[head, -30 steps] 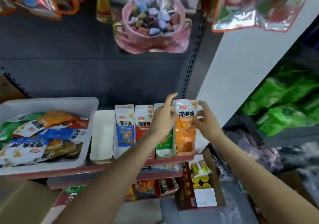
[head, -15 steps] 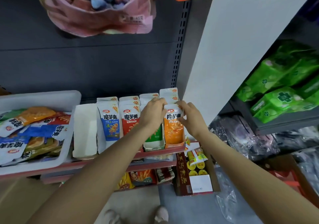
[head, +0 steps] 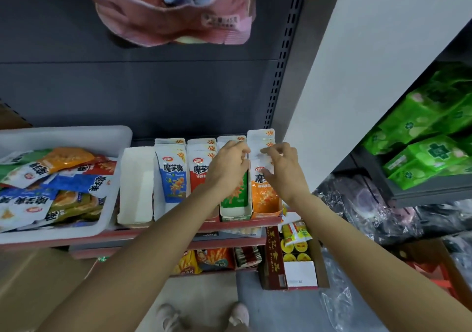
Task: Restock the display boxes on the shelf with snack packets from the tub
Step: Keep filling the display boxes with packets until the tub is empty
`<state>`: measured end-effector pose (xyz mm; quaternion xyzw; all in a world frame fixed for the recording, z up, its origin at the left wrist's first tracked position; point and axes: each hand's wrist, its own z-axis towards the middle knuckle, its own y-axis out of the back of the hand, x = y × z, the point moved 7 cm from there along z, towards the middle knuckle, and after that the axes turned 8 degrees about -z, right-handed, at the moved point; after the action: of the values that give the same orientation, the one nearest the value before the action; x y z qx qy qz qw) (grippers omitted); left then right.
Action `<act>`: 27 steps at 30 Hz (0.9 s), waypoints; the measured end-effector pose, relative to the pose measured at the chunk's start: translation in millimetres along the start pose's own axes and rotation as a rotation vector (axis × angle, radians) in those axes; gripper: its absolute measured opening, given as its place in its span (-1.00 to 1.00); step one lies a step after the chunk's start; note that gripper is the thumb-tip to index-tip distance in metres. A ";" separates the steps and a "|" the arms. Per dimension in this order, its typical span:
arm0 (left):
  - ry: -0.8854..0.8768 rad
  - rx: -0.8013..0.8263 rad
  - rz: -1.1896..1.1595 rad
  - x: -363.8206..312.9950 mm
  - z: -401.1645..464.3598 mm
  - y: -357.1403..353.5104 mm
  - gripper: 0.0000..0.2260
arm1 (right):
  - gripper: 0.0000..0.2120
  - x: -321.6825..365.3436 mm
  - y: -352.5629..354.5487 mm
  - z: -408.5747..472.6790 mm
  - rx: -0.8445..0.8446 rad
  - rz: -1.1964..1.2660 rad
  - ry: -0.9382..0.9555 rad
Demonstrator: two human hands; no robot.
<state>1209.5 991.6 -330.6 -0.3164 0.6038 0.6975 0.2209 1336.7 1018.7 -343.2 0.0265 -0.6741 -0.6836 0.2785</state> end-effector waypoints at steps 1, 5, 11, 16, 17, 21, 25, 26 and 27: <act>0.018 -0.028 -0.038 4.4 -4.5 13.0 -0.81 | -0.59 12.1 1.8 1.7 0.010 0.057 0.010; 0.114 -0.165 -0.141 37.4 -32.3 77.3 -0.84 | -0.73 85.9 -3.1 10.2 0.109 0.206 0.136; 0.279 -0.351 -0.310 124.2 -93.8 178.7 -0.88 | -0.74 222.8 -41.4 14.5 0.264 0.258 0.316; 0.390 -0.450 -0.298 209.8 -138.4 266.1 -0.84 | -0.73 338.4 -91.2 15.8 0.366 0.230 0.395; 0.423 -0.445 -0.289 229.2 -144.9 280.8 -0.82 | -0.70 358.9 -102.8 17.4 0.387 0.223 0.394; 0.532 -0.357 -0.238 300.7 -157.8 323.4 -0.74 | -0.51 422.8 -142.3 26.8 0.417 0.177 0.351; 0.522 -0.177 -0.114 345.6 -154.9 337.1 -0.79 | -0.36 456.3 -185.2 39.4 0.461 0.146 0.326; 0.509 -0.134 -0.107 352.6 -153.1 336.7 -0.79 | -0.33 460.0 -195.5 41.4 0.485 0.129 0.315; 0.505 -0.095 -0.105 358.5 -151.4 336.1 -0.79 | -0.31 461.6 -204.6 42.8 0.510 0.113 0.298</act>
<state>752.2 758.2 -359.1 -0.5215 0.5891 0.6115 0.0842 859.1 852.2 -374.3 0.1580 -0.7762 -0.4643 0.3962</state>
